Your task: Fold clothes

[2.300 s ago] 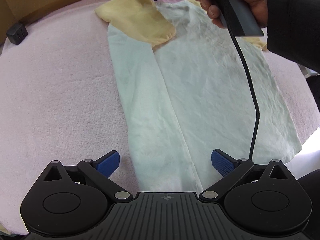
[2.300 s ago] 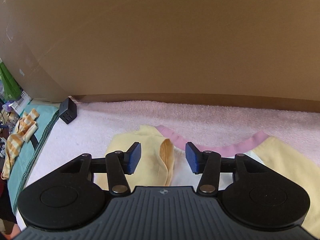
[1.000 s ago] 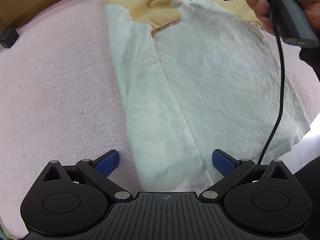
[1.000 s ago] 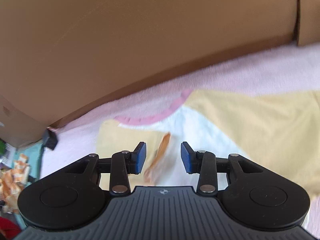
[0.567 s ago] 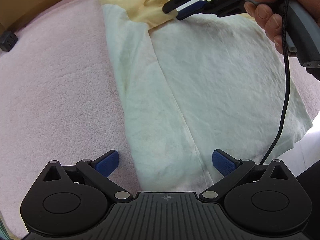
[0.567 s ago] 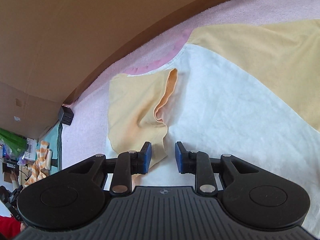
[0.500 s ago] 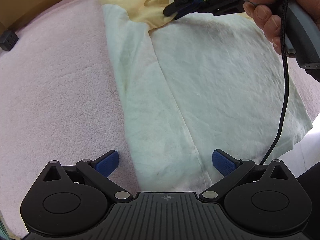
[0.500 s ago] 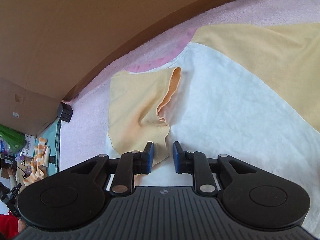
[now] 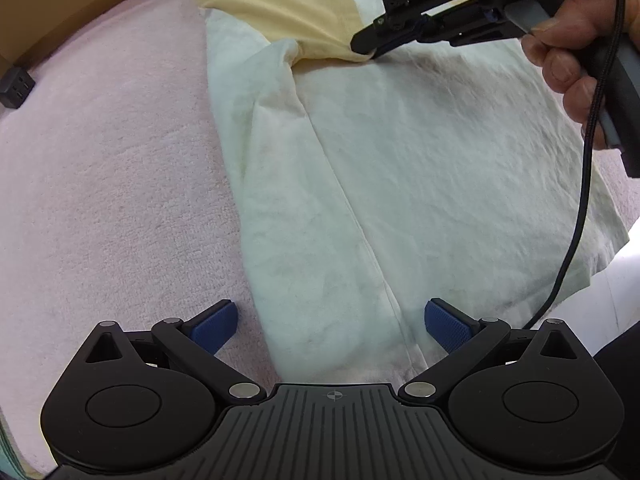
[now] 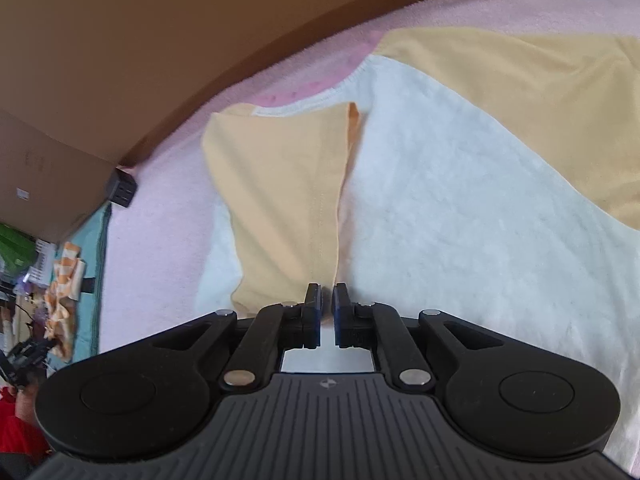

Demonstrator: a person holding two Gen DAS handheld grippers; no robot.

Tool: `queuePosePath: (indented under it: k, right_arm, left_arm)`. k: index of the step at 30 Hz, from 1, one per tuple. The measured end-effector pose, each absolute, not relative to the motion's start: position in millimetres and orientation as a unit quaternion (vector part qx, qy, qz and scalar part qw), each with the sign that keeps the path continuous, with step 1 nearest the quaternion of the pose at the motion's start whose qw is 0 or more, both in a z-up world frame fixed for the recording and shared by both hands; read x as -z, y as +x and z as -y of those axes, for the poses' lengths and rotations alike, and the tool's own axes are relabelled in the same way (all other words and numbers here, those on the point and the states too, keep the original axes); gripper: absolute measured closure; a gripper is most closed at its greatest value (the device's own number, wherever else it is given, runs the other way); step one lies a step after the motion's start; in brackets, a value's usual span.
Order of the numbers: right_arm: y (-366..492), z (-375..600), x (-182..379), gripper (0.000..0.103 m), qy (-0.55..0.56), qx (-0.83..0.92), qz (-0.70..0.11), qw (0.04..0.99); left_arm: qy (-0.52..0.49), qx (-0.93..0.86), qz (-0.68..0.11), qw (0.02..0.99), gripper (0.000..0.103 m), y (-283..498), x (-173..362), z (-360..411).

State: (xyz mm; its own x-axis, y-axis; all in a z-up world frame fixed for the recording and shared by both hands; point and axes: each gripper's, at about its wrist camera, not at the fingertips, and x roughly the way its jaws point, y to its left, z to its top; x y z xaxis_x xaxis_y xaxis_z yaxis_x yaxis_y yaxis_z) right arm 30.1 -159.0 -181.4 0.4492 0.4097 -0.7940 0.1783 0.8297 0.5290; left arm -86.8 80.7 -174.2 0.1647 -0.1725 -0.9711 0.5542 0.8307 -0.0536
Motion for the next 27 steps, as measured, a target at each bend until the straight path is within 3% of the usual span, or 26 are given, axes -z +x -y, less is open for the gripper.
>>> queuePosePath:
  k: [3,12,16,22,27]
  right_arm:
    - [28,158,168,0.091,0.244,-0.077,-0.511,0.821]
    - [73,136,122,0.091,0.141,-0.148,-0.431,0.879]
    - [109,99,127,0.091,0.087,-0.187,-0.432,0.878]
    - [147,47,162,0.091,-0.037,-0.213,-0.474,0.853]
    - [179,44,174,0.103,-0.077,-0.171,-0.427,0.885]
  left_arm:
    - [0.173,0.252,-0.597,0.741,0.000,-94,175,-84]
    - [0.143,0.238,-0.587,0.760,0.000,-96,157,-93]
    - [0.136,0.242,-0.571,0.772,0.000,-88,149,-84]
    - [0.164,0.262,-0.579,0.755,0.000,-89,183,-70]
    - [0.186,0.280,-0.567,0.752,0.000,-100,183,-71]
